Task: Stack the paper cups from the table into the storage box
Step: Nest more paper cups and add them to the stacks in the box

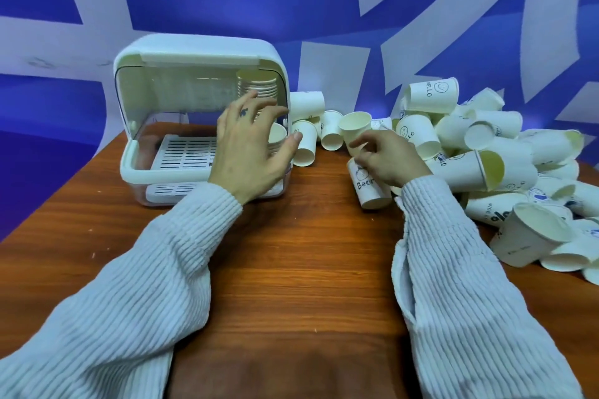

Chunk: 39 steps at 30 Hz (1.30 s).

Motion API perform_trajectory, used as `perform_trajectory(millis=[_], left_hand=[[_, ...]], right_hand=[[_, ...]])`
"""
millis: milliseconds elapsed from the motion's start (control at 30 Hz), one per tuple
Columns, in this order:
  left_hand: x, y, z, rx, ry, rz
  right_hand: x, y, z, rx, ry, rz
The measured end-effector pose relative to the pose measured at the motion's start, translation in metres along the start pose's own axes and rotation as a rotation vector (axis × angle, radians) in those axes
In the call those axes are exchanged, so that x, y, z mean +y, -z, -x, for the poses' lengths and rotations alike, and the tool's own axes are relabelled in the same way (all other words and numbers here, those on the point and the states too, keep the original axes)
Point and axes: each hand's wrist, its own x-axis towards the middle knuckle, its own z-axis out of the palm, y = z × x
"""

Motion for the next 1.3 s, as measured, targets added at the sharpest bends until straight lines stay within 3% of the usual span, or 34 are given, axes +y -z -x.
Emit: perform_trajectory(millis=[167, 267, 367, 467, 600, 700, 833, 1033, 1233, 1300], left_hand=[[0.017, 0.006, 0.0, -0.174, 0.102, 0.244], [0.023, 0.007, 0.0, -0.327, 0.103, 0.226], [0.019, 0.011, -0.004, -0.32, 0.139, 0.18], [0.014, 0.024, -0.012, -0.181, 0.248, 0.21], [0.004, 0.039, -0.023, 0.008, 0.311, 0.381], [0.0, 0.044, -0.026, 0.042, 0.313, 0.398], [-0.005, 0.045, -0.026, 0.077, 0.342, 0.398], [-0.006, 0.045, -0.026, 0.067, 0.37, 0.425], [-0.008, 0.048, -0.027, 0.073, 0.378, 0.416], [-0.01, 0.05, -0.028, 0.092, 0.388, 0.431]], right_hand=[[-0.032, 0.01, 0.011, 0.031, 0.195, -0.763], [-0.058, 0.003, 0.019, 0.016, 0.299, -0.924], [-0.069, -0.005, 0.015, 0.046, 0.288, -0.97], [-0.065, -0.022, -0.001, 0.17, 0.196, -0.784], [-0.053, -0.073, -0.016, -0.008, 0.293, -0.031], [-0.045, -0.096, -0.02, -0.021, 0.31, 0.251], [-0.04, -0.095, -0.019, 0.163, 0.215, 0.304], [-0.041, -0.098, -0.019, 0.234, 0.085, -0.047], [-0.045, -0.07, -0.018, -0.04, 0.033, 0.021], [-0.047, -0.058, -0.016, -0.064, 0.013, -0.013]])
